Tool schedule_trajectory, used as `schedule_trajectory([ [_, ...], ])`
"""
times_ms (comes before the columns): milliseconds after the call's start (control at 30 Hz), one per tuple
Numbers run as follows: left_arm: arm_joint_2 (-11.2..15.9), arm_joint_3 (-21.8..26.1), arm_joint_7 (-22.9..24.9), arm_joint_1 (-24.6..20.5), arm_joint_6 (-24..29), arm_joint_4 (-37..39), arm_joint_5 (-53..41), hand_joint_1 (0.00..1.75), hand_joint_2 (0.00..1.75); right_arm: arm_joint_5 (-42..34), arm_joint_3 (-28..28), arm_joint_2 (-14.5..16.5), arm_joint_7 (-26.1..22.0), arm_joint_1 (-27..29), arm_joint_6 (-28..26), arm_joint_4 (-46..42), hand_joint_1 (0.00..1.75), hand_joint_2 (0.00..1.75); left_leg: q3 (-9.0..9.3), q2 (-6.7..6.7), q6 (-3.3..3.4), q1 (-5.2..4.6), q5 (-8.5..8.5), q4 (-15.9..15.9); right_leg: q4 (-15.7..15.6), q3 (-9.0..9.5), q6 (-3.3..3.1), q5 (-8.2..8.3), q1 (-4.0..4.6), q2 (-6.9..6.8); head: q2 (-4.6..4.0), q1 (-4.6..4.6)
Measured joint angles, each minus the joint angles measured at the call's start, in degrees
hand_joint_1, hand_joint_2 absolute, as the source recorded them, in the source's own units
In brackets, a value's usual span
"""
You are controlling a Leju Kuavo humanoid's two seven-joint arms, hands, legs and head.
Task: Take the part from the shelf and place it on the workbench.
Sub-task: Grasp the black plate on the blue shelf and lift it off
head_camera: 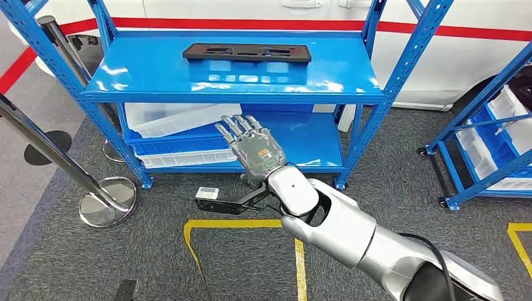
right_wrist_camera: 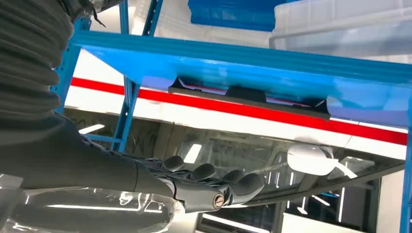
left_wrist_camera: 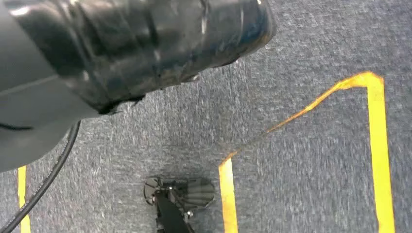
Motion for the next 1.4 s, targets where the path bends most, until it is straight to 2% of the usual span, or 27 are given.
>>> schedule_trajectory([
  [100, 0.0, 0.0, 0.1, 0.0, 0.0, 0.0, -0.5, 0.00, 0.00, 0.6, 0.0, 0.0, 0.0, -0.6, 0.1, 0.4, 0.00, 1.75, 0.81, -0.11, -0.38, -0.09, -0.95, 0.3, -8.0, 3.16, -0.32, 4.40, 0.09, 0.02, 0.00, -0.01],
  [133, 0.0, 0.0, 0.1, 0.0, 0.0, 0.0, -0.7, 0.00, 0.00, 0.8, 0.0, 0.1, 0.0, -1.0, 0.1, 0.6, 0.00, 1.75, 0.92, -0.17, -0.65, -0.17, -1.30, 0.4, -10.6, 4.31, -0.47, 5.18, 0.15, 0.05, 0.00, -0.03],
  [167, 0.0, 0.0, 0.1, -0.1, 0.0, 0.0, -0.8, 0.00, 0.00, 0.9, 0.0, 0.1, 0.0, -1.3, 0.2, 0.9, 0.00, 1.75, 0.89, -0.22, -0.96, -0.22, -1.51, 0.5, -12.0, 4.90, -0.58, 5.14, 0.26, 0.10, 0.00, -0.05],
  [300, -0.1, 0.0, 0.2, -0.2, -0.1, 0.1, -1.0, 0.00, 0.00, 1.2, 0.0, 0.6, -0.7, -2.0, -0.1, 2.0, 0.00, 1.75, 0.66, -0.10, -2.09, -0.09, -2.50, 1.3, -13.1, 5.91, -1.41, 4.31, 0.17, 0.26, 0.00, -0.10],
  [367, -0.2, 0.0, 0.1, -0.2, -0.1, 0.2, -1.1, 0.00, 0.00, 1.3, 0.0, 1.0, -1.0, -2.4, -0.4, 2.5, 0.00, 1.75, -1.99, 0.07, -2.56, -0.04, -4.64, 6.5, -13.4, 6.66, -1.97, 3.94, 0.07, 0.19, 0.00, -0.26],
  [433, -0.2, 0.0, 0.1, -0.2, -0.1, 0.2, -1.1, 0.00, 0.00, 1.3, 0.0, 1.3, -1.1, -2.5, -0.5, 2.9, 0.00, 1.75, -6.65, 0.09, -2.83, -0.04, -6.66, 14.0, -13.4, 7.26, -2.28, 3.40, 0.21, 0.13, 0.00, -0.32],
  [467, -0.2, 0.0, 0.1, -0.1, -0.1, 0.2, -1.1, 0.00, 0.00, 1.3, 0.0, 1.4, -1.2, -2.4, -0.5, 3.1, 0.00, 1.75, -8.44, 0.09, -2.86, -0.04, -6.54, 16.2, -13.4, 7.60, -2.34, 3.11, 0.29, 0.14, 0.00, -0.32],
  [500, -0.2, 0.0, 0.1, 0.0, -0.1, 0.2, -1.2, 0.00, 0.00, 1.3, 0.0, 1.4, -1.2, -2.4, -0.5, 3.4, 0.00, 1.75, -9.20, 0.09, -2.79, -0.04, -5.28, 16.2, -13.4, 7.97, -2.36, 2.82, 0.35, 0.18, 0.00, -0.32],
  [533, -0.2, 0.0, 0.1, 0.0, -0.1, 0.2, -1.2, 0.00, 0.00, 1.3, 0.0, 1.5, -1.2, -2.4, -0.5, 3.5, 0.00, 1.75, -8.85, 0.09, -2.63, -0.04, -3.08, 14.1, -13.4, 8.41, -2.36, 2.51, 0.40, 0.22, 0.00, -0.32],
  [567, -0.2, 0.0, 0.2, 0.0, -0.1, 0.2, -1.2, 0.00, 0.00, 1.3, 0.0, 1.6, -1.2, -2.4, -0.5, 3.7, 0.00, 1.75, -7.63, 0.10, -2.40, -0.07, -0.33, 10.3, -13.4, 8.87, -2.32, 2.17, 0.44, 0.26, 0.00, -0.31],
  [600, -0.2, 0.0, 0.2, 0.0, -0.1, 0.2, -1.2, 0.00, 0.00, 1.3, 0.0, 1.7, -1.2, -2.5, -0.6, 3.9, 0.00, 1.75, -6.17, 0.10, -2.10, -0.22, 1.69, 6.6, -13.4, 9.23, -2.21, 1.82, 0.56, 0.29, 0.00, -0.29],
  [633, -0.1, 0.0, 0.2, -0.1, -0.1, 0.2, -1.2, 0.00, 0.00, 1.3, 0.0, 1.8, -1.2, -2.5, -0.6, 4.0, 0.00, 1.75, -4.85, 0.10, -1.78, -0.40, 2.86, 3.4, -13.3, 9.41, -2.05, 1.54, 0.63, 0.33, 0.00, -0.30],
  [667, -0.1, 0.0, 0.2, -0.2, -0.1, 0.2, -1.2, 0.00, 0.00, 1.3, 0.0, 1.9, -1.2, -2.6, -0.6, 4.2, 0.00, 1.75, -4.03, 0.10, -1.50, -0.59, 3.21, 1.4, -13.4, 9.45, -1.84, 1.35, 0.68, 0.36, 0.00, -0.28],
  [767, -0.1, 0.0, 0.2, -0.2, -0.1, 0.2, -1.3, 0.00, 0.00, 1.3, 0.0, 2.0, -1.4, -2.7, -0.8, 4.6, 0.00, 1.75, -3.13, 0.14, -0.78, -0.67, 2.58, -0.1, -13.7, 9.60, -1.01, 0.97, 0.63, 0.35, 0.00, -0.25],
  [833, -0.1, 0.0, 0.2, -0.1, -0.2, 0.2, -1.4, 0.00, 0.00, 1.4, 0.0, 2.1, -1.5, -2.8, -0.8, 4.8, 0.00, 1.75, -2.09, 0.20, -0.24, -0.36, 2.49, -1.0, -11.6, 8.95, -0.48, -0.27, 0.61, 0.26, 0.00, -0.17],
  [867, -0.1, 0.0, 0.2, -0.1, -0.2, 0.2, -1.5, 0.00, 0.00, 1.4, 0.0, 2.1, -1.6, -2.9, -0.8, 4.8, 0.00, 1.75, -1.61, 0.22, 0.03, -0.24, 2.35, -1.2, -8.8, 7.57, -0.26, -1.47, 0.55, 0.21, 0.00, -0.11],
  [933, -0.1, 0.0, 0.2, -0.2, -0.2, 0.2, -1.5, 0.00, 0.00, 1.4, 0.0, 2.0, -1.6, -2.9, -0.8, 5.0, 0.00, 1.75, -1.06, 0.22, 0.36, -0.25, 1.82, -1.2, -1.1, 3.11, 0.12, -3.93, 0.31, 0.18, 0.00, -0.07],
  [967, -0.1, 0.0, 0.2, -0.2, -0.3, 0.2, -1.5, 0.00, 0.00, 1.4, 0.0, 2.0, -1.6, -2.8, -0.8, 5.1, 0.00, 1.75, -0.80, 0.21, 0.40, -0.25, 1.48, -1.1, 1.6, 1.11, 0.28, -4.20, 0.13, 0.16, 0.00, -0.07],
  [1000, -0.1, 0.0, 0.2, -0.2, -0.3, 0.2, -1.5, 0.00, 0.00, 1.5, 0.0, 2.0, -1.6, -2.8, -0.8, 5.3, 0.00, 1.75, -0.49, 0.18, 0.36, -0.23, 1.13, -1.0, 2.5, -0.02, 0.43, -3.43, -0.08, 0.14, 0.00, -0.07],
  [1033, -0.1, 0.0, 0.2, -0.2, -0.3, 0.2, -1.5, 0.00, 0.00, 1.5, 0.0, 2.0, -1.6, -2.7, -0.8, 5.4, 0.00, 1.75, -0.08, 0.15, 0.27, -0.20, 0.72, -0.9, 1.0, 0.06, 0.55, -1.52, -0.29, 0.12, 0.00, -0.08],
  [1100, -0.1, 0.0, 0.2, -0.1, -0.3, 0.2, -1.5, 0.00, 0.00, 1.5, 0.0, 2.0, -1.7, -2.8, -0.8, 5.6, 0.00, 1.75, 0.73, 0.04, -0.12, -0.14, -0.32, -0.5, -5.9, 2.54, 0.66, 3.22, -0.58, 0.06, 0.00, -0.06],
  [1133, -0.2, 0.0, 0.2, -0.2, -0.3, 0.2, -1.5, 0.00, 0.00, 1.5, 0.0, 2.0, -1.7, -2.9, -0.8, 5.6, 0.00, 1.75, 0.95, -0.02, -0.45, -0.17, -0.84, -0.1, -9.3, 4.00, 0.57, 4.52, -0.58, 0.05, 0.00, -0.06],
  [1167, -0.1, 0.0, 0.2, -0.2, -0.3, 0.2, -1.5, 0.00, 0.00, 1.5, 0.0, 2.1, -1.7, -3.0, -0.8, 5.7, 0.00, 1.75, 0.98, -0.06, -0.81, -0.21, -1.19, 0.1, -11.3, 4.92, 0.32, 4.91, -0.49, 0.07, 0.00, -0.09],
  [1200, -0.1, 0.0, 0.1, -0.3, -0.4, 0.2, -1.5, 0.00, 0.00, 1.5, 0.0, 2.1, -1.7, -3.0, -0.8, 5.7, 0.00, 1.75, 0.89, -0.08, -1.17, -0.22, -1.41, 0.1, -12.1, 5.31, 0.00, 4.47, -0.31, 0.13, 0.00, -0.09],
  [1300, -0.2, 0.0, 0.1, -0.3, -0.4, 0.3, -1.5, 0.00, 0.00, 1.5, 0.0, 2.1, -1.7, -3.2, -0.8, 5.9, 0.00, 1.75, 0.85, 0.09, -2.08, -0.03, -2.07, 0.4, -12.9, 5.93, -1.05, 3.95, -0.22, 0.33, 0.00, -0.15],
  [1333, -0.2, 0.0, 0.1, -0.3, -0.4, 0.3, -1.5, 0.00, 0.00, 1.5, 0.0, 2.2, -1.7, -3.3, -0.8, 5.9, 0.00, 1.75, 0.34, 0.16, -2.32, 0.03, -2.76, 1.8, -13.2, 6.33, -1.38, 3.83, -0.32, 0.32, 0.00, -0.23],
  [1400, -0.2, 0.0, 0.1, -0.3, -0.5, 0.3, -1.5, 0.00, 0.00, 1.6, 0.0, 2.3, -1.7, -3.3, -0.8, 5.9, 0.00, 1.75, -2.66, 0.22, -2.70, 0.09, -4.97, 7.7, -13.4, 7.14, -1.97, 3.39, -0.31, 0.24, 0.00, -0.33],
])
